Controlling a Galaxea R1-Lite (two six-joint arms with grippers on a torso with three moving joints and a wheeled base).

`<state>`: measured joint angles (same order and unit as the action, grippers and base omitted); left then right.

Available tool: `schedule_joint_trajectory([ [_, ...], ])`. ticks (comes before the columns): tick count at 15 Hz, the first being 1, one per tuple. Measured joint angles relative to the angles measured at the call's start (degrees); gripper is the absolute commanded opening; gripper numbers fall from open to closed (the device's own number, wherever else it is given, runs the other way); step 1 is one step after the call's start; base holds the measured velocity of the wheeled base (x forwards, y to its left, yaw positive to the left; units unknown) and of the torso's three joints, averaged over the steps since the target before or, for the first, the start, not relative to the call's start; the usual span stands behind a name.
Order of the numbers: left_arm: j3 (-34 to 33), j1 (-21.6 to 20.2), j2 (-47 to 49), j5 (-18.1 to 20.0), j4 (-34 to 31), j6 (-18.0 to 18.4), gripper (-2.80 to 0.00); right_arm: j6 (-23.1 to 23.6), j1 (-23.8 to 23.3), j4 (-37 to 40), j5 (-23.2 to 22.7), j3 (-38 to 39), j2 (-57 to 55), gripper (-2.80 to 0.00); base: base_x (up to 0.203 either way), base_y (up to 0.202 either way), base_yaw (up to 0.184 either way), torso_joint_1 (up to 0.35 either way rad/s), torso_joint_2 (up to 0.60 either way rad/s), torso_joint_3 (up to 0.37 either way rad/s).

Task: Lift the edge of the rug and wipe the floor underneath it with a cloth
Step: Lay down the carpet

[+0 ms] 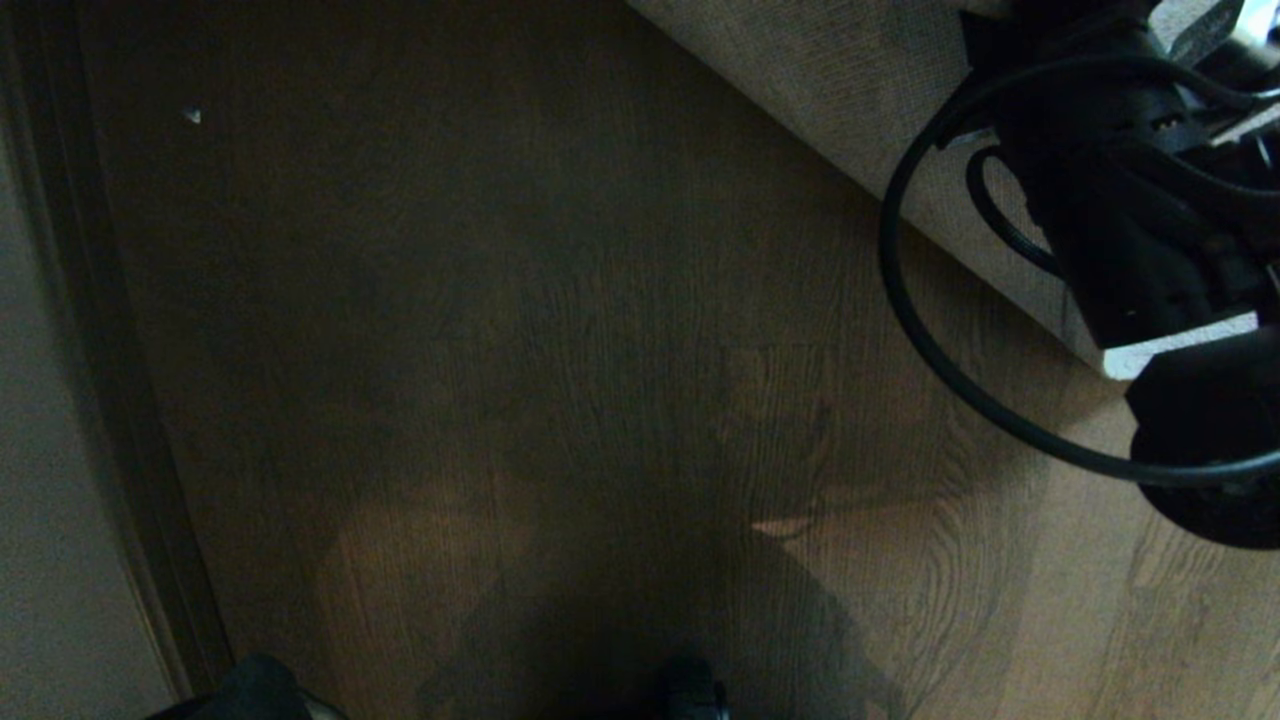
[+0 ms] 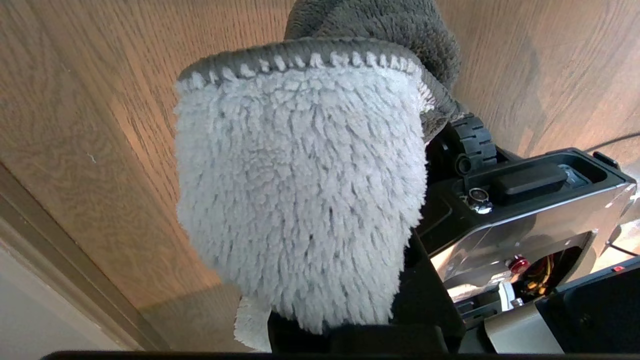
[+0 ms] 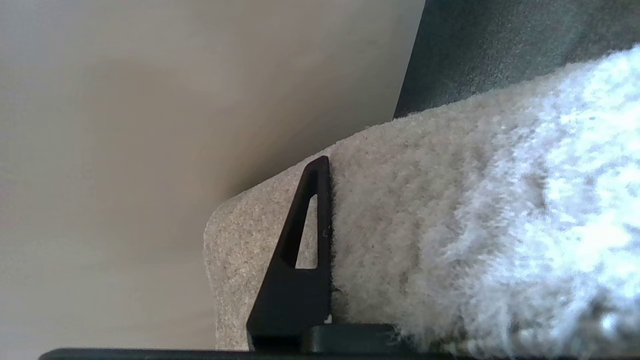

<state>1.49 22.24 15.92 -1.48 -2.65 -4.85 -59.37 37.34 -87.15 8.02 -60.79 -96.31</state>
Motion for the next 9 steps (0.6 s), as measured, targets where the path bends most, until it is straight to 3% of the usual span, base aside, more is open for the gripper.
schedule_joint_trajectory([
  [5, 0.0, -1.55, 0.0, 0.01, 0.04, -0.03, -2.8, -0.06, 0.0, -0.09, -0.09, 0.75, 0.16, -2.8, 0.0, 0.0, 0.0, 0.0, 0.0, 0.0],
  [7, 0.0, -5.16, 0.06, 0.02, 0.07, -0.02, -2.8, 0.0, 0.0, -0.11, -0.01, 1.15, 0.26, -2.8, 0.0, 0.0, 0.0, 0.0, 0.0, 0.0],
  [9, -0.14, -11.93, 0.3, 0.0, 0.5, 0.0, -2.8, -0.17, 0.0, -0.11, 0.0, 1.18, 0.28, -2.8, 0.0, 0.0, 0.0, 0.0, 0.0, 0.0],
])
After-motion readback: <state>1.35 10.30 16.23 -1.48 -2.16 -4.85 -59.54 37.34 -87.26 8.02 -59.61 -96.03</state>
